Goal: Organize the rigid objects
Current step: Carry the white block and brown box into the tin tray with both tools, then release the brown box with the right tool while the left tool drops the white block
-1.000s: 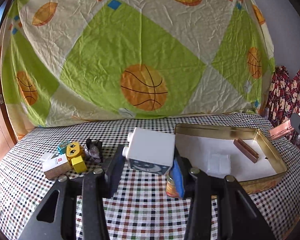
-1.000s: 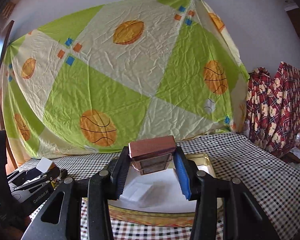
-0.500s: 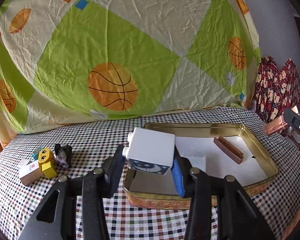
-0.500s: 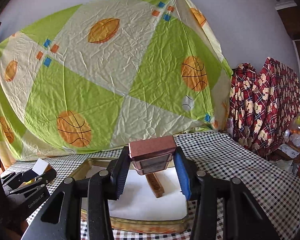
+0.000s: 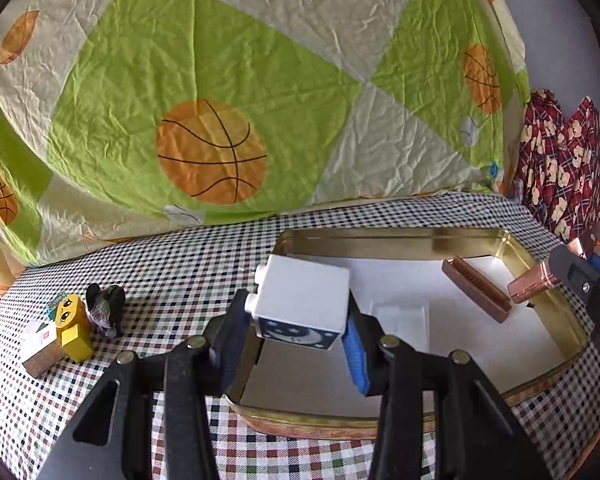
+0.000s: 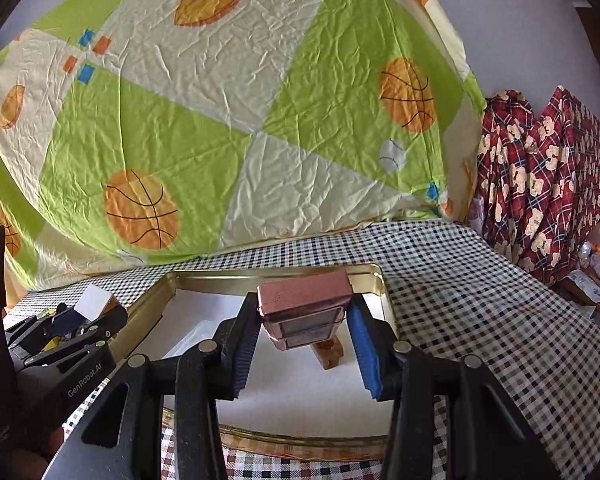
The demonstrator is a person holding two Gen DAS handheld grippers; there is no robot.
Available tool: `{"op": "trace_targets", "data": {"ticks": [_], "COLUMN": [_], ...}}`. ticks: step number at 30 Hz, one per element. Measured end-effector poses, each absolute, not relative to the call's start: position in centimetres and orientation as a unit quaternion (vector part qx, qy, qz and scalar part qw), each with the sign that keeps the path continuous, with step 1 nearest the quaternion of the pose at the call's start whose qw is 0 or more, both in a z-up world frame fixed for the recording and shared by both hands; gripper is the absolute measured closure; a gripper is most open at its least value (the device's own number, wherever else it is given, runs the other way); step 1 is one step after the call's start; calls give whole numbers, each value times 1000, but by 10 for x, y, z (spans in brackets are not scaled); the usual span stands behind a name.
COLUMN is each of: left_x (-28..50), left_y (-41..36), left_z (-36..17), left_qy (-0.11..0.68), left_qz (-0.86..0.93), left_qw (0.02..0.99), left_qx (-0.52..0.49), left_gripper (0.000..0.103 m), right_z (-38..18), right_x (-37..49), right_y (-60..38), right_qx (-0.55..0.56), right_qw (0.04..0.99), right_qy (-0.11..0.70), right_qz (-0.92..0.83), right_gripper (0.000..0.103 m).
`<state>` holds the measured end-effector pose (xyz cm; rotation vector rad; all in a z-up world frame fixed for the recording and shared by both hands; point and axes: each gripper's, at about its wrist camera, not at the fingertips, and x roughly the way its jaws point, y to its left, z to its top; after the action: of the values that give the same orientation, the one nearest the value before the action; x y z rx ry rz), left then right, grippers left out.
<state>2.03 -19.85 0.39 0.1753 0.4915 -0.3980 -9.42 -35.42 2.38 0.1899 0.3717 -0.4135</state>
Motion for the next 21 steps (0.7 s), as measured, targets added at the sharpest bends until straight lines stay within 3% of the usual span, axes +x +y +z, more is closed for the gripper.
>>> {"op": "trace_targets", "data": {"ticks": [15, 21], "left_x": [49, 55], "left_y": [-205, -210], "left_z": [-14, -16], "left_qy": [289, 286], "left_qz": [-180, -175], "left_qw": [934, 935], "left_qx": [107, 119], "left_gripper": [60, 60], "right_z": [-3, -5], "right_x": [-30, -19], "right_y": [-355, -354], "right_qx": [96, 85], "right_qw": [926, 928], "right_qy": [305, 296], "right_qz": [-202, -211], "right_gripper": [56, 56]}}
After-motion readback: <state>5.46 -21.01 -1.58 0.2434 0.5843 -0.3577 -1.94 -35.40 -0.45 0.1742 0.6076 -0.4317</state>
